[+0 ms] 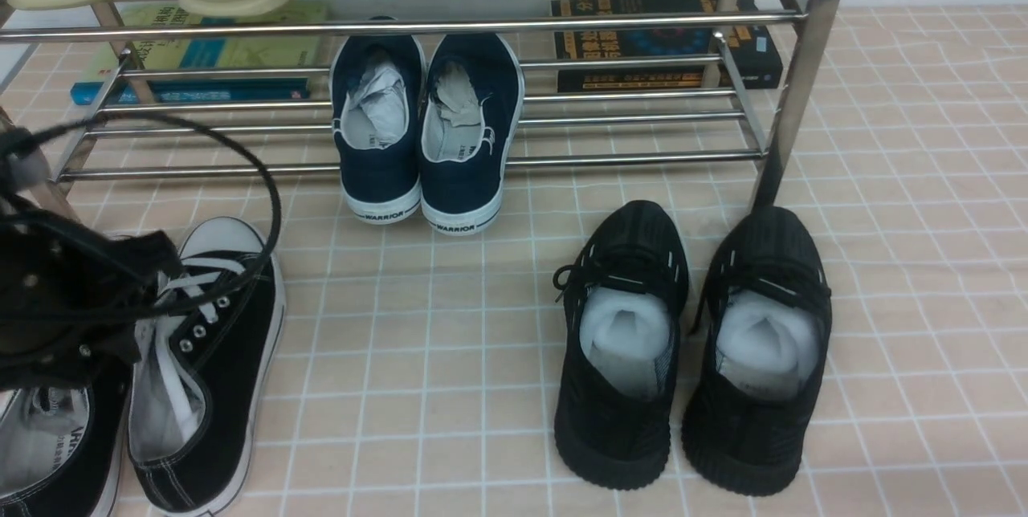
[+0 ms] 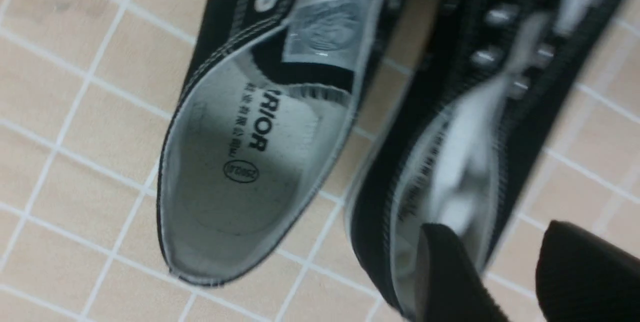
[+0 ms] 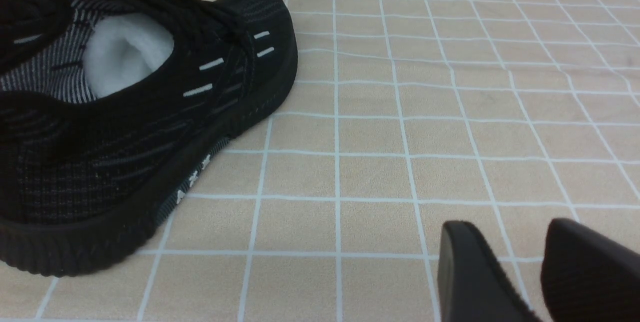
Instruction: Take the shoes off the shelf from the light coffee tablecloth by hand.
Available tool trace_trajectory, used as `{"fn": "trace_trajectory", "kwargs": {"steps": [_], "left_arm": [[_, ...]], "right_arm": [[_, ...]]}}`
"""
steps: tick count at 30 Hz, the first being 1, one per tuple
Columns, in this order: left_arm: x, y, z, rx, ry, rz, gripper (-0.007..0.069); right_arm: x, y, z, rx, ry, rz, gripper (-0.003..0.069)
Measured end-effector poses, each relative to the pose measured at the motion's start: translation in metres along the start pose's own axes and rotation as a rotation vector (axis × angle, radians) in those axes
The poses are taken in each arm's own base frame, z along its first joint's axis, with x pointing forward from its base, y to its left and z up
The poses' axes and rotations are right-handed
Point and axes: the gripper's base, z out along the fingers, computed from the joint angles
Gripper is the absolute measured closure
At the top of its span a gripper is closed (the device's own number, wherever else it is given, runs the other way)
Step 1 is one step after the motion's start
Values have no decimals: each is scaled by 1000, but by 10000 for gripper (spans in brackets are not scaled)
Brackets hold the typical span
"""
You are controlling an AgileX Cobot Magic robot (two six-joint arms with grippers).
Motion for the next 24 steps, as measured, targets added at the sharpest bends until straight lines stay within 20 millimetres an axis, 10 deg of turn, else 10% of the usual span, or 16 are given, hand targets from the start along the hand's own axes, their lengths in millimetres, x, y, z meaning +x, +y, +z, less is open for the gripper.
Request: {"fn": "trace_trajectory", "kwargs": {"steps": [12, 24], "left_arm": [[51, 30, -85, 104, -135, 266, 514], [127, 46, -84, 370, -167, 419, 620]], "right_arm": [[0, 0, 0, 0, 0, 0, 419], [0, 0, 0, 0, 0, 0, 419]]}}
